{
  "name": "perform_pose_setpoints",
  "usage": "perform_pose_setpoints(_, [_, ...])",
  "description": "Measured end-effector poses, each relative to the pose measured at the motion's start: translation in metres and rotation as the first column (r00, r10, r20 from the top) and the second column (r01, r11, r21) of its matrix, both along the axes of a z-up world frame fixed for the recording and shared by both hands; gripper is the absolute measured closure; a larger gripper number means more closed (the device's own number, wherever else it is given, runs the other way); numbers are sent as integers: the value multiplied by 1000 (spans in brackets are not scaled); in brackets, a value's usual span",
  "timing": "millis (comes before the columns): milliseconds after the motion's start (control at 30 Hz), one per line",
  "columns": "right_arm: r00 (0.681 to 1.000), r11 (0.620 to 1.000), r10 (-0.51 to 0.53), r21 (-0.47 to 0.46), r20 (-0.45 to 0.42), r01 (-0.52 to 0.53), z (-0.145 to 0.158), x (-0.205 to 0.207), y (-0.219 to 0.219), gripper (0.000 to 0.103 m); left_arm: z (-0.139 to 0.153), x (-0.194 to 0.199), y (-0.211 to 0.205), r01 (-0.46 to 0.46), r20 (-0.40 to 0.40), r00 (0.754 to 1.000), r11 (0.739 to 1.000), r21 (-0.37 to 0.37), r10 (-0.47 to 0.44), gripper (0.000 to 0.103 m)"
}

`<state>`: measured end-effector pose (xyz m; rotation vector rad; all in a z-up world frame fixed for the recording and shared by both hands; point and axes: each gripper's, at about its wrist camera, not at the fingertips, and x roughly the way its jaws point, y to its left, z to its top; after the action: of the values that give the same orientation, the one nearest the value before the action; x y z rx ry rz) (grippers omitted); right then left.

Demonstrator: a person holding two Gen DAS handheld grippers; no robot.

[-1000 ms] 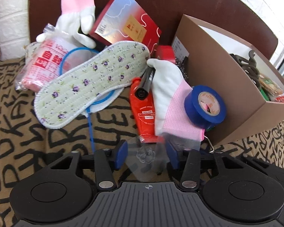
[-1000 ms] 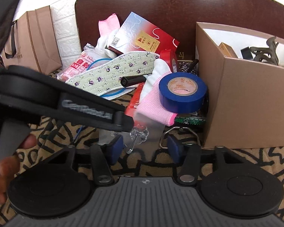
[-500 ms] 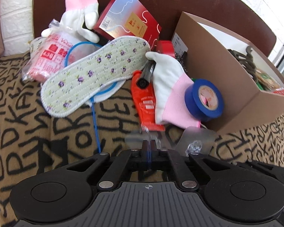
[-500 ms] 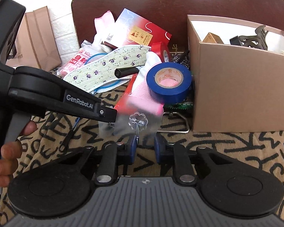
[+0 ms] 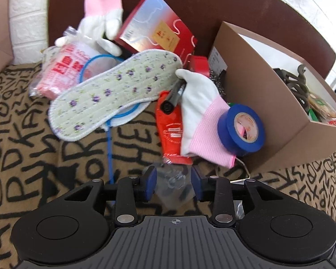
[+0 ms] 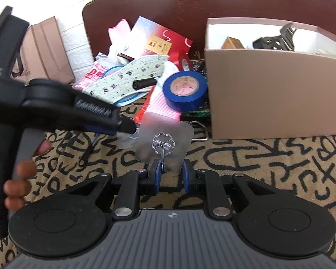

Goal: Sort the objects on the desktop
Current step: 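Grasp a clear adhesive hook pack with the left gripper while the right grasps another, then lift the hook pack with the left gripper while the right lifts its hook pack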

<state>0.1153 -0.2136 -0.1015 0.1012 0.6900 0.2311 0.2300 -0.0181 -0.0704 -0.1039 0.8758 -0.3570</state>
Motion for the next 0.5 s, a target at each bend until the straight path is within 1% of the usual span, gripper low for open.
perform_pose_setpoints(100, [1000, 1000, -10, 5, -14, 10, -3, 2, -4, 79, -4, 8, -8, -6, 6, 1000, 1000, 29, 6, 53])
perform_pose_setpoints(133, [1000, 1000, -12, 9, -18, 12, -5, 3, -5, 79, -5, 10, -9, -10, 7, 1000, 999, 34, 10, 55])
perform_pose_setpoints(167, [1000, 1000, -13, 12, -19, 13, -6, 4, -6, 79, -6, 12, -10, -11, 7, 1000, 999, 42, 11, 84])
perform_pose_setpoints(200, [1000, 1000, -14, 13, -19, 14, -6, 4, -6, 79, -7, 14, -10, -14, 8, 1000, 998, 55, 13, 90])
perform_pose_setpoints(233, [1000, 1000, -12, 15, -18, 12, -7, 5, -6, 78, -7, 15, -8, -11, 5, 1000, 998, 55, 11, 94])
perform_pose_setpoints(267, [1000, 1000, -9, 16, -17, 10, -7, 6, -5, 76, -7, 15, -6, -11, 2, 1000, 999, 47, 10, 100])
perform_pose_setpoints(300, [1000, 1000, -6, 17, -15, 7, -7, 6, -5, 74, -7, 14, -2, -4, -5, 1000, 999, 36, 4, 103])
perform_pose_setpoints(367, [1000, 1000, -5, 17, -10, 5, -7, 7, -3, 73, -7, 9, 4, 19, -18, 1000, 1000, 10, -19, 103])
perform_pose_setpoints(433, [1000, 1000, -4, 17, -8, 4, -7, 7, -2, 71, -6, -1, 8, 39, -14, 999, 999, 11, -39, 103])
perform_pose_setpoints(500, [1000, 1000, 3, 24, -5, -3, -7, 6, -1, 62, -5, -13, 12, 63, -8, 998, 998, 17, -63, 103])
